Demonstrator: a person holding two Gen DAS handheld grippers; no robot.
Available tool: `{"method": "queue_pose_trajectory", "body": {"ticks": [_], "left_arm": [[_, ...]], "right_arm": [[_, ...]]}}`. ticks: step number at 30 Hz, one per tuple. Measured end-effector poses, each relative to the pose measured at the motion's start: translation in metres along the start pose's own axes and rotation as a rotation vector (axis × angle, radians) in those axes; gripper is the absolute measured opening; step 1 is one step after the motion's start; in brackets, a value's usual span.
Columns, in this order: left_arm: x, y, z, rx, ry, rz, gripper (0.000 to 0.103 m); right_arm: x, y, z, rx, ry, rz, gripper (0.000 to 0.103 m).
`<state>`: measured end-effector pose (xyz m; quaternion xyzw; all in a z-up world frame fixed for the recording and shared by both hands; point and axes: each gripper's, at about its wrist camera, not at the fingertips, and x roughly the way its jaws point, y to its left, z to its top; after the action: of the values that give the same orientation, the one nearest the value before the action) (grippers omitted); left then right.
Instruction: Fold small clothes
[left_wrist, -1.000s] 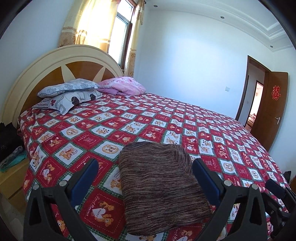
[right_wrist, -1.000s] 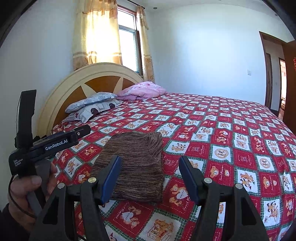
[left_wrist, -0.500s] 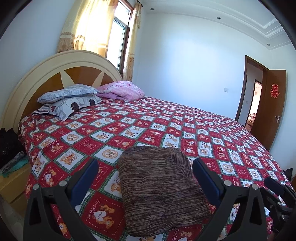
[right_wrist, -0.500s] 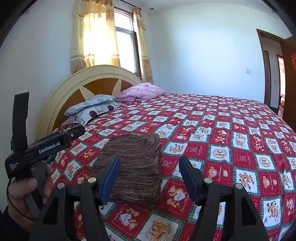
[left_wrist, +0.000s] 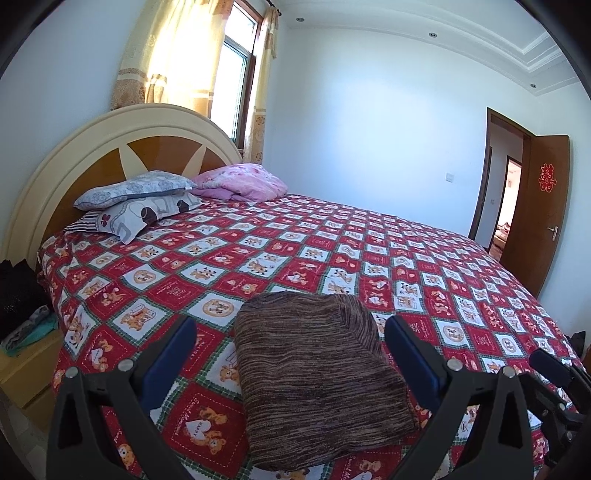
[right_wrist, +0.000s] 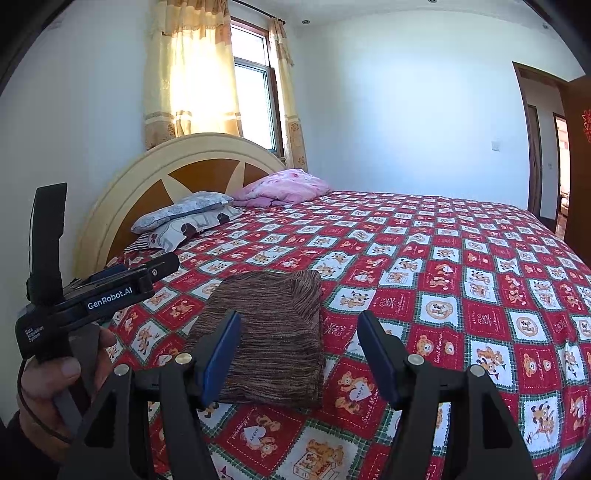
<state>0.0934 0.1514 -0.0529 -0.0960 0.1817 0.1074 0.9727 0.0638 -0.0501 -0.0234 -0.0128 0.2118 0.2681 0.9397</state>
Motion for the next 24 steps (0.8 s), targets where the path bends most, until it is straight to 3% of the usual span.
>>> {"method": "queue_pose_trajectory", "body": {"ticks": [16, 24], "left_arm": [[0.0041, 0.0045, -0.0005, -0.021, 0.004, 0.044, 0.103], [0.0008, 0.0028, -0.0042, 0.008, -0.033, 0.072, 0.103]], "right_arm": [[-0.0020, 0.0000, -0.0021, 0.001, -0.003, 0.000, 0.066], [-0.0007, 0.0025, -0.0041, -0.005, 0.009, 0.006, 0.066]]}}
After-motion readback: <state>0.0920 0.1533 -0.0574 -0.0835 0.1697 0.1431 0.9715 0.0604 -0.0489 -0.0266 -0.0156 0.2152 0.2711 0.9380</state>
